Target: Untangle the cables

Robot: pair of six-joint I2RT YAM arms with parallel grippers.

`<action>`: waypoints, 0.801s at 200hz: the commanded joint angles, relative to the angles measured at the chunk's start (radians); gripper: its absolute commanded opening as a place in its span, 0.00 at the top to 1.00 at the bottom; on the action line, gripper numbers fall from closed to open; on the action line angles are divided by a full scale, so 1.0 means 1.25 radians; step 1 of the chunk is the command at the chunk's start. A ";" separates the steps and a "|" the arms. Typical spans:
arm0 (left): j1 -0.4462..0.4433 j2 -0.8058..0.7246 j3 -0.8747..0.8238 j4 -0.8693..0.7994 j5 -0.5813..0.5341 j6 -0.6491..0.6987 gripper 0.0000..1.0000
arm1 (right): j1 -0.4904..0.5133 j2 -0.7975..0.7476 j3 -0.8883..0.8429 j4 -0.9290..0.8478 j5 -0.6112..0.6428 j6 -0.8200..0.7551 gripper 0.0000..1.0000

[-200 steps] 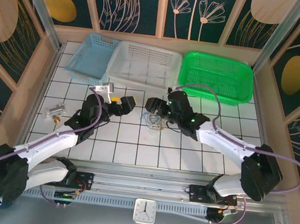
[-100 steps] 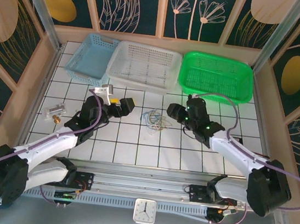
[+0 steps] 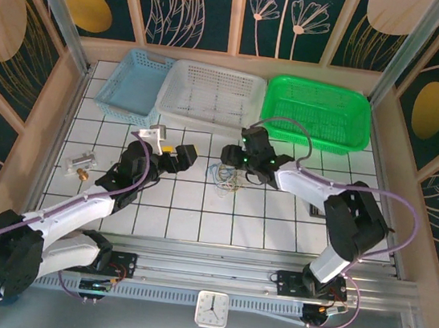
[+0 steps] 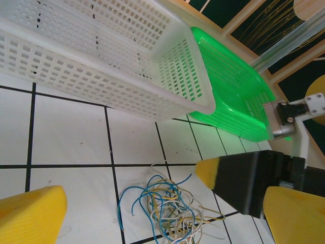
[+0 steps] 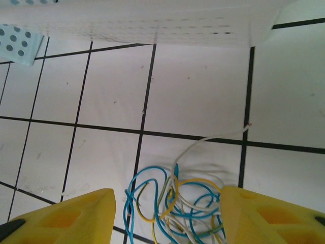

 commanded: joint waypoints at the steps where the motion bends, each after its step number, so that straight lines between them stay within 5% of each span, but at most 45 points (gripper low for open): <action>1: -0.002 0.003 -0.007 0.022 0.015 -0.017 0.01 | 0.015 0.034 0.041 -0.016 0.064 -0.017 0.44; 160: -0.002 -0.010 -0.030 0.051 0.018 -0.033 0.01 | 0.040 0.084 0.031 0.018 0.087 0.008 0.60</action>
